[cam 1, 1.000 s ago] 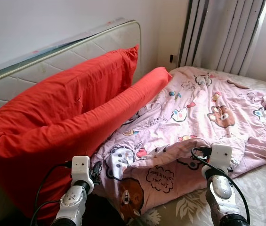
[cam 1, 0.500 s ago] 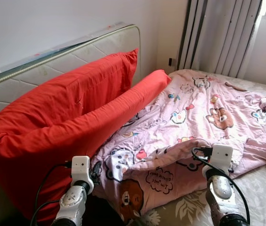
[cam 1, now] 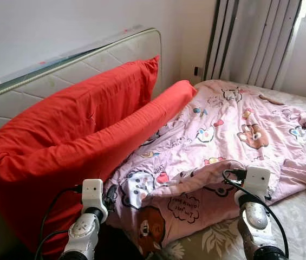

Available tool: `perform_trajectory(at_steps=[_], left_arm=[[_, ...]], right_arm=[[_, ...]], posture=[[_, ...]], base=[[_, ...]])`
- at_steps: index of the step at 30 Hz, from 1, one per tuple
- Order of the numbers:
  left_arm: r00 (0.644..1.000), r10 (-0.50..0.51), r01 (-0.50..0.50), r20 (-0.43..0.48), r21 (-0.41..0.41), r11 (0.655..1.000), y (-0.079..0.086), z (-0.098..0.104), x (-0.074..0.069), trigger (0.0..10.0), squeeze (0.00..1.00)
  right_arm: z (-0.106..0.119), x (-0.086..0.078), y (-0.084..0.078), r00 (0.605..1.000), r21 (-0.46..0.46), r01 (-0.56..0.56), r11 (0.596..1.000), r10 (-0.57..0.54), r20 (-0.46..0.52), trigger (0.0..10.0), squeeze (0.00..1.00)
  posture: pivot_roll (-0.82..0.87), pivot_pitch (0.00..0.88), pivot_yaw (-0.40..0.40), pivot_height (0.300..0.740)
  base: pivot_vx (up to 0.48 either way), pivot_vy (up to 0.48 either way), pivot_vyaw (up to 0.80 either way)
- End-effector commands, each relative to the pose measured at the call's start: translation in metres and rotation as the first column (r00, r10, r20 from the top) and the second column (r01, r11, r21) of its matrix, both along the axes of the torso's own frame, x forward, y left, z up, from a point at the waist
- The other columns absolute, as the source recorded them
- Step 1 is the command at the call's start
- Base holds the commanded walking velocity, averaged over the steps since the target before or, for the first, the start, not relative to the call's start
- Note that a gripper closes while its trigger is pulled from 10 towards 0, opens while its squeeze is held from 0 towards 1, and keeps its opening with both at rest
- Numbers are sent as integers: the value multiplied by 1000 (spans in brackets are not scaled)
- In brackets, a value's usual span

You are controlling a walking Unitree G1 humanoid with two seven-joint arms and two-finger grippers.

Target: Clean up the room

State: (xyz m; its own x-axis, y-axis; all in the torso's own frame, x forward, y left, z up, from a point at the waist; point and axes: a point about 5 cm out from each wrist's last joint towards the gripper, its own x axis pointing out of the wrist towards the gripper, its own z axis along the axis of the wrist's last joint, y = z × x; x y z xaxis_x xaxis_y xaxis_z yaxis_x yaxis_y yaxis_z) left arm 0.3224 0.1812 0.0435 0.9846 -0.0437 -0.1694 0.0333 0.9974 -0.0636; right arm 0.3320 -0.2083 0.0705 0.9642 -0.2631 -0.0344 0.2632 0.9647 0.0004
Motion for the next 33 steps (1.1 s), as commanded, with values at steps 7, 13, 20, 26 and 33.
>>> perform_trajectory(at_steps=[7, 13, 20, 26, 33], left_arm=[[1000, 8, -8, -2, -2, 1000, 4, 0, 0, 10000, 0], [1000, 7, -7, -2, -3, 1000, 4, 0, 0, 10000, 0], [1000, 8, -8, -2, -2, 1000, 4, 0, 0, 10000, 0], [1000, 8, -8, -2, -2, 1000, 4, 0, 0, 10000, 0], [1000, 6, -6, -4, -1, 1000, 4, 0, 0, 10000, 0]], right_arm=[[5, 3, -1, 1000, 5, 17, 1000, -17, 19, 10000, 0], [6, 3, -3, 999, 4, 23, 1000, -23, 23, 10000, 0], [13, 2, -13, 992, -11, 107, 994, -106, 69, 10000, 0], [21, -2, -33, 966, -40, 233, 972, -227, 120, 10000, 0], [28, -6, -48, 936, -57, 328, 943, -315, 160, 10000, 0]], posture=[[-62, 42, 40, 740], [-63, 42, 40, 740], [-60, 42, 42, 740], [-60, 41, 42, 740], [-61, 42, 44, 740]], base=[[-294, 0, 0], [-299, 0, 0], [-297, 0, 0], [-298, 0, 0], [-298, 0, 0]])
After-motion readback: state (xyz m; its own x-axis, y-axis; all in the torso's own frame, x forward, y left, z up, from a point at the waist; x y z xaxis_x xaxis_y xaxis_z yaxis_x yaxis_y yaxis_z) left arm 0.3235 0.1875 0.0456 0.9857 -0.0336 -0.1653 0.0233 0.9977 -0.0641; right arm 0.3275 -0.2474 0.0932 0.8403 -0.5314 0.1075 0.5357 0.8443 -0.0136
